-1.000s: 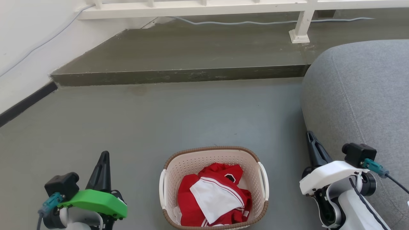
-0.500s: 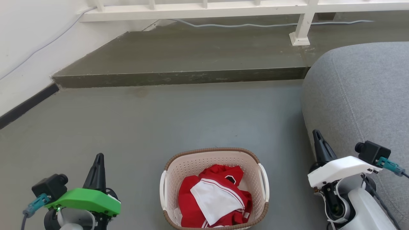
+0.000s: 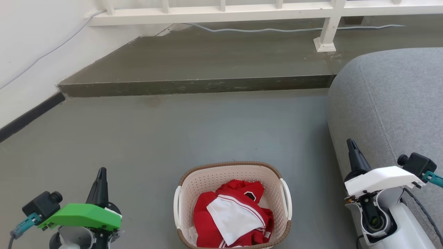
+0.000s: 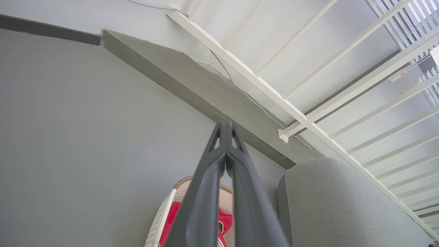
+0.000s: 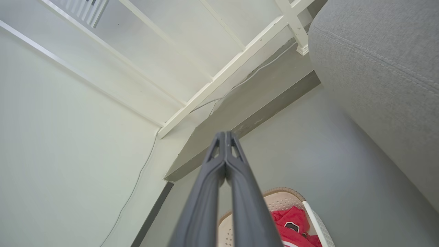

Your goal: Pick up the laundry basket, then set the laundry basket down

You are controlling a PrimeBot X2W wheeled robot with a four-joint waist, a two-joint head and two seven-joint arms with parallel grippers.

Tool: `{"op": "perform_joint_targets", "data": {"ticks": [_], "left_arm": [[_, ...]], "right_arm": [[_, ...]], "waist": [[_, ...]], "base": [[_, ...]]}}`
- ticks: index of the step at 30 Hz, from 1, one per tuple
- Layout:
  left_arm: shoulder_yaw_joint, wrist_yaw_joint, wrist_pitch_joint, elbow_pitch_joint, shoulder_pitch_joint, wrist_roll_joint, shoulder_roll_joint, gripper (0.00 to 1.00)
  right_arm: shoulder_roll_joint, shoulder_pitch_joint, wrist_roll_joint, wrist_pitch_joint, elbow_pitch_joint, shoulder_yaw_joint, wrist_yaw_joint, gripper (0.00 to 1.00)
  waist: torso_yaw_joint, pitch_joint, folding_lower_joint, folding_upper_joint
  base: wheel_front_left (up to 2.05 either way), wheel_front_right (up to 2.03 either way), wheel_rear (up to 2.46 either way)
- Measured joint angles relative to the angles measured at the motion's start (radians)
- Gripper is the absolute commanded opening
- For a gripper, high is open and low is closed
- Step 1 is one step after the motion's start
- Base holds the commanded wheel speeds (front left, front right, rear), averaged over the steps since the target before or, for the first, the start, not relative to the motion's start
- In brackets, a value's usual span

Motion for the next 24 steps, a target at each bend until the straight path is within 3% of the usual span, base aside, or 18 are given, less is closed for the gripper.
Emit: {"op": "perform_joint_targets", "data": {"ticks": [24], "left_arm": [[0.052, -0.008, 0.087, -0.001, -0.001, -0.299, -0.001, 0.0]], "right_arm": [[0.022, 0.006, 0.3, 0.089, -0.016, -0.104, 0.04, 0.0]], "waist": [[0.003, -0.016, 0.0, 0.0]], "base": [[0.0, 0.0, 0.0]]}}
